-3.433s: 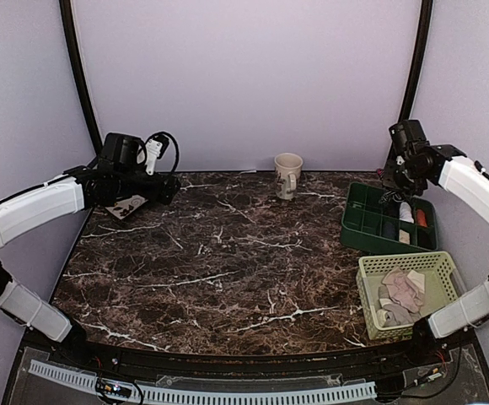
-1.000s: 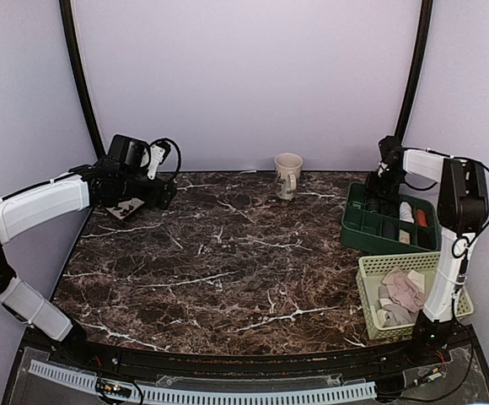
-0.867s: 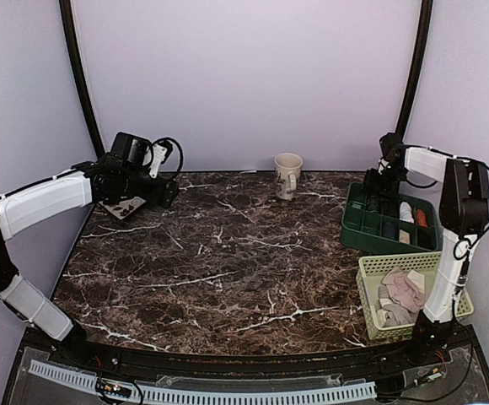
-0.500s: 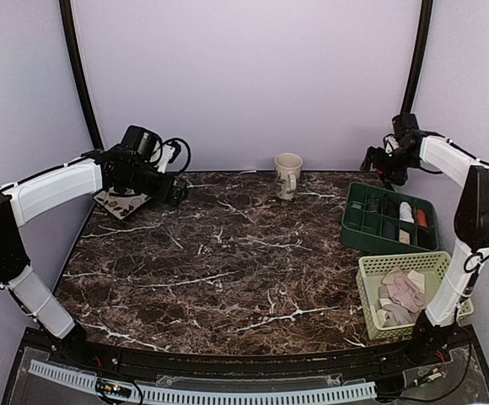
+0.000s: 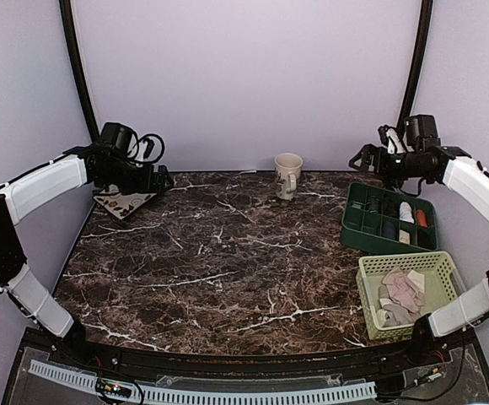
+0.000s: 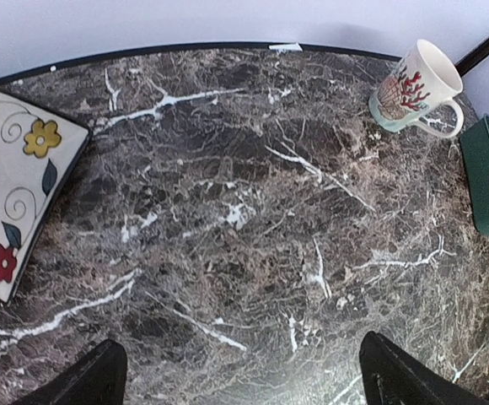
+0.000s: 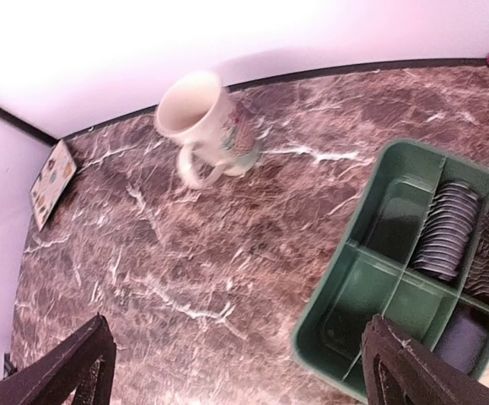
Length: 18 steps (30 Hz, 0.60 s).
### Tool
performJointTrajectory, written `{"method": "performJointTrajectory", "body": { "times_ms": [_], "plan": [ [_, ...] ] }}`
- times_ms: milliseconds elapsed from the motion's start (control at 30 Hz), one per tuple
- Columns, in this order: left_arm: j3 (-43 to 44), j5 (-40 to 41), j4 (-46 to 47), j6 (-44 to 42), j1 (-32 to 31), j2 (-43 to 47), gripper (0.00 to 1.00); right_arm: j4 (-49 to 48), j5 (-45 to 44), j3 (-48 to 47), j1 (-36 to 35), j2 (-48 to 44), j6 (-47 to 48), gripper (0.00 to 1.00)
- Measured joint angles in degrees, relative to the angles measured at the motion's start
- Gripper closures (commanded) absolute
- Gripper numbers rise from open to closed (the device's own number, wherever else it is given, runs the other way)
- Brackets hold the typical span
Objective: Roll the underwear
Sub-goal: Pick up the underwear from the bin.
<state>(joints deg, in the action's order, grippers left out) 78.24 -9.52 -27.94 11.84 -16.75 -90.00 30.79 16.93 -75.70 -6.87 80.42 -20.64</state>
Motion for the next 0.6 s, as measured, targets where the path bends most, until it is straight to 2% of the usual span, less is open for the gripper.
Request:
{"method": "performJointTrajectory", "body": {
  "times_ms": [167, 333, 600],
  "plan": [
    [-7.7, -1.3, -0.1, 2.8, -0.1, 4.3, 0.01, -3.4, 2.3, 11.9, -2.6, -9.2, -0.9, 0.00],
    [-15.2, -2.2, -0.3, 5.4, -0.1, 8.7, 0.01, -5.1, 3.0, 20.5, -3.6, -14.6, -2.4, 0.00],
    [-22.9, -2.0, -1.1, 8.3, -0.2, 14.3, 0.01, -4.8, 3.3, 29.2, -4.5, -20.5, -4.1, 0.01]
  ]
}}
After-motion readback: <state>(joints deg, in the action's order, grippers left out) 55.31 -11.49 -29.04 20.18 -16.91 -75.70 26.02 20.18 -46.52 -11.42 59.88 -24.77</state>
